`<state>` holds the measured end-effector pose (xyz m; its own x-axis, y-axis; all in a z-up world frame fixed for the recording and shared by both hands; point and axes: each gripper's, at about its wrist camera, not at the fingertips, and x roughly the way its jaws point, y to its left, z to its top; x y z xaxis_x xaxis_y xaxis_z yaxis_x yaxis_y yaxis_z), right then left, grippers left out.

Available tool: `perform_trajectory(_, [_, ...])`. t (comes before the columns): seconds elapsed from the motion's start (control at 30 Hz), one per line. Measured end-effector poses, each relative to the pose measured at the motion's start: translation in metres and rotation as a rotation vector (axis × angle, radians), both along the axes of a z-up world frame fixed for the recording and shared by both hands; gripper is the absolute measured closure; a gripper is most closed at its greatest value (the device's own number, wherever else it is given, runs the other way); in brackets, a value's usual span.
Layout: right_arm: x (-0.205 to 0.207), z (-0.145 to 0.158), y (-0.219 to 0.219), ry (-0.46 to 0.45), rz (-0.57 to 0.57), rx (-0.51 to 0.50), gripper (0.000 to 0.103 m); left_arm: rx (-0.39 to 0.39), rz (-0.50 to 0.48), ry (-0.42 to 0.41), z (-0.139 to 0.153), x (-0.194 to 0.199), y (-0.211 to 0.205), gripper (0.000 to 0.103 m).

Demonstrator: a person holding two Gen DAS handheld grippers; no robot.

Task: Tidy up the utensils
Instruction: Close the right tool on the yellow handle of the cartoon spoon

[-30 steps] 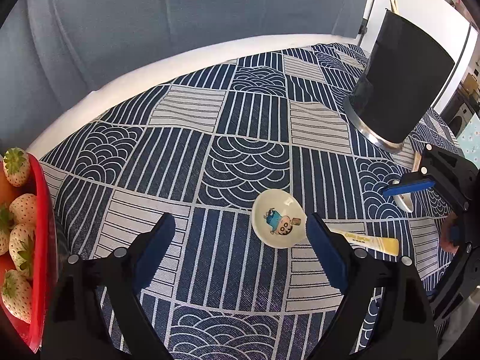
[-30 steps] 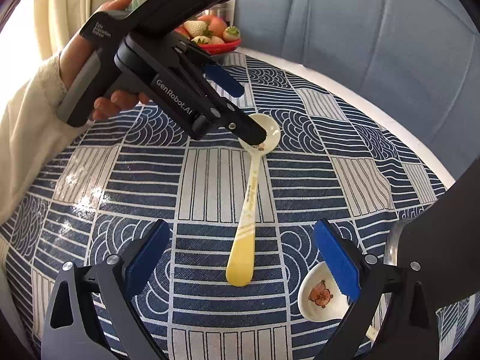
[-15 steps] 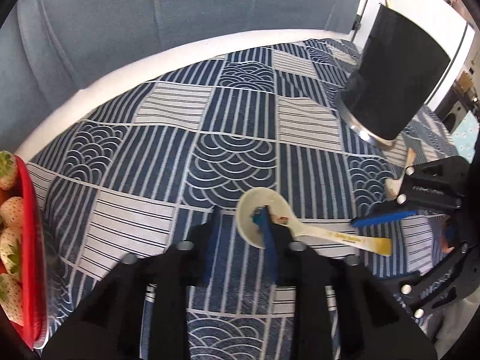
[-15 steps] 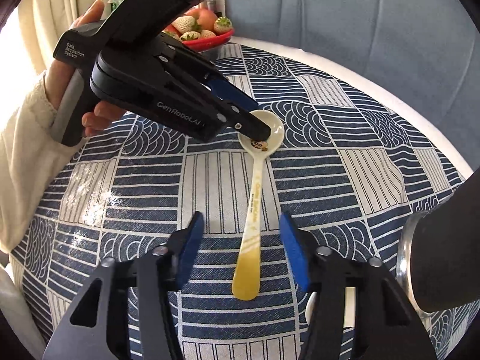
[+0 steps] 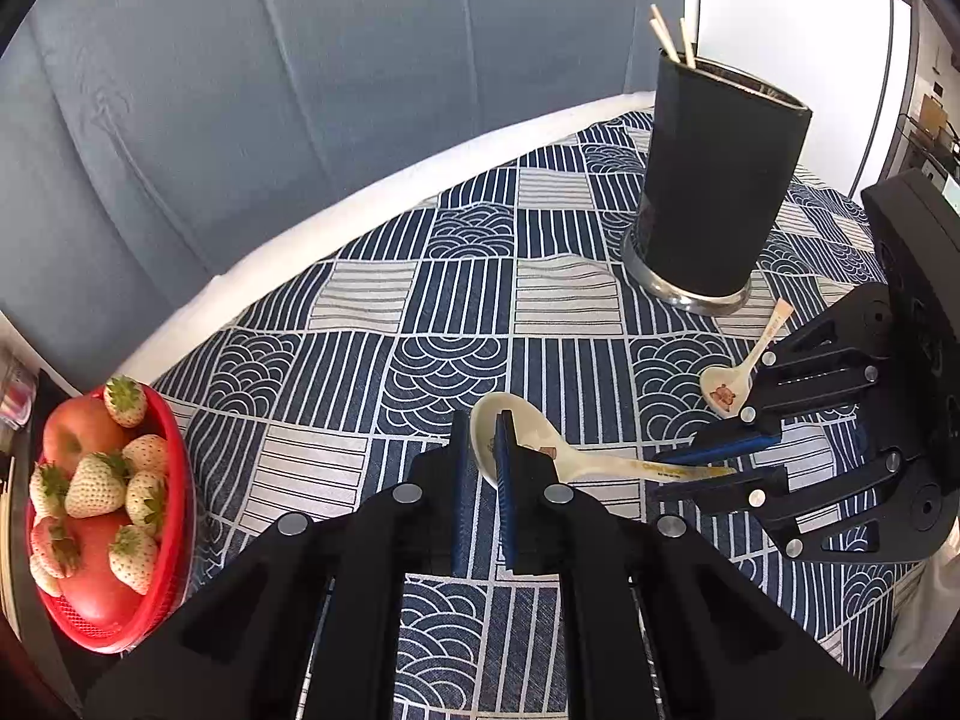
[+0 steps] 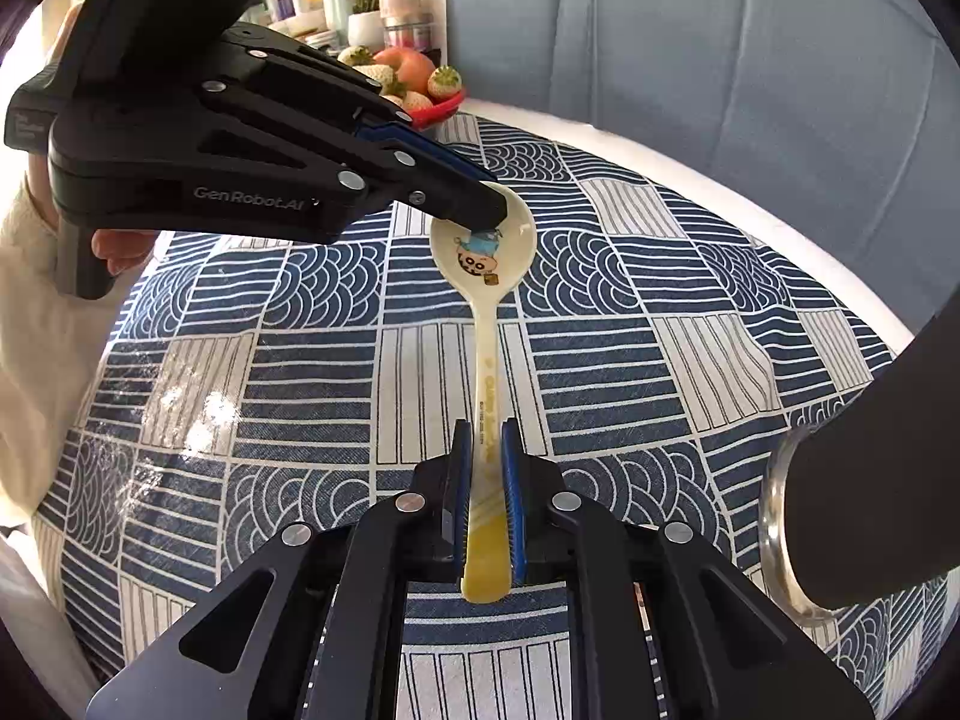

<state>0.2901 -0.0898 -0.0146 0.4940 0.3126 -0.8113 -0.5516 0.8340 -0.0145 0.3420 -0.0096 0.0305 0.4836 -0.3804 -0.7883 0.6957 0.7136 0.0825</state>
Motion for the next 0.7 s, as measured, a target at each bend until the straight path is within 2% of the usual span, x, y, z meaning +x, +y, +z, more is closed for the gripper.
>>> perform_trajectory(0.47, [-0.024, 0.034, -0.010, -0.084, -0.045, -0.020, 0.093, 0.016, -0.008, -0.094, 0.046, -0.030, -0.004, 0.096])
perform_trajectory(0.53, [-0.026, 0.041, -0.015, -0.097, -0.055, -0.009, 0.102, 0.020, -0.009, -0.108, 0.053, -0.036, -0.007, 0.096])
perform_trajectory(0.7, [-0.031, 0.055, -0.022, -0.136, -0.057, -0.006, 0.102, 0.017, -0.012, -0.126, 0.065, -0.045, -0.013, 0.096])
